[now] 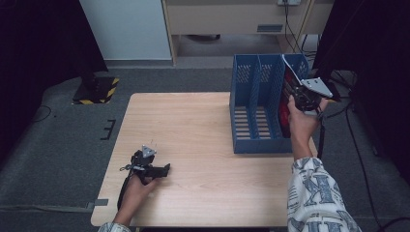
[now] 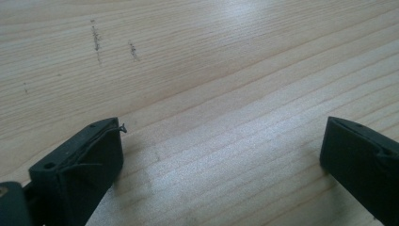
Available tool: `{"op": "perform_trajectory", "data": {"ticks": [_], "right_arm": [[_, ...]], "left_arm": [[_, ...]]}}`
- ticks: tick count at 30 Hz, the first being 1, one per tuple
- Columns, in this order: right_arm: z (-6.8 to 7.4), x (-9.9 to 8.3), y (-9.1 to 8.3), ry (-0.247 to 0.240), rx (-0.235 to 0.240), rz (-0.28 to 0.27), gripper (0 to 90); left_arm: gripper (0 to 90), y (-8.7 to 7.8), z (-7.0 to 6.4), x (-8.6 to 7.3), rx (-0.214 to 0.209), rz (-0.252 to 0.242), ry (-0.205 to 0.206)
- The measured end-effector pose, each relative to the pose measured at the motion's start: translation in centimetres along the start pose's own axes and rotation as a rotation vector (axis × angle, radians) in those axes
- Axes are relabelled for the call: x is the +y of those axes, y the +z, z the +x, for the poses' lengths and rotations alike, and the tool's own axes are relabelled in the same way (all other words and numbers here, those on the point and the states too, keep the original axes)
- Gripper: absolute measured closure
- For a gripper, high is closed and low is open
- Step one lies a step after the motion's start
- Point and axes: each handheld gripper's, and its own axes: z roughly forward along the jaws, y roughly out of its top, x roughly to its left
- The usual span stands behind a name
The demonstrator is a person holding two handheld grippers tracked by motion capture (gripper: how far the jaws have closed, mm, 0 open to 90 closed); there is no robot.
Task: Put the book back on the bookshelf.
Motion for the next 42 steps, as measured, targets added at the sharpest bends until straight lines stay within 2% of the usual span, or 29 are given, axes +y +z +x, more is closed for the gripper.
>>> {"op": "perform_trajectory", "data": {"ticks": [5,13,18,29,35,38,40,42], "right_arm": [[0.6,-0.1,0.0,-0.015,0.02,0.006,86.0],[1.1,-0.1,0.0,-0.006,0.055,0.006,79.7],[1.0,-0.1,0.0,0.036,0.086,0.002,64.6],[1.2,0.2,-0.2,0.036,0.089,0.029,40.8],[1.4,0.4,-0.7,0.061,0.115,0.044,24.1],[1.3,0.2,-0.9,0.057,0.1,0.061,18.6],[1.2,0.1,-1.0,0.034,0.076,0.076,17.7],[1.2,0.0,-1.2,0.045,0.071,0.082,15.6]], "left_arm": [[0.0,0.0,0.0,0.0,0.0,0.0,0.0],[0.0,0.0,0.0,0.0,-0.002,0.001,0.003],[0.0,0.0,0.0,0.0,-0.002,0.001,0.003],[0.0,0.0,0.0,0.0,-0.003,0.001,0.003],[0.0,0.0,0.0,0.0,-0.003,0.001,0.003],[0.0,0.0,0.0,0.0,-0.003,0.001,0.003],[0.0,0.0,0.0,0.0,-0.003,0.001,0.003],[0.0,0.0,0.0,0.0,-0.003,0.001,0.004]]}}
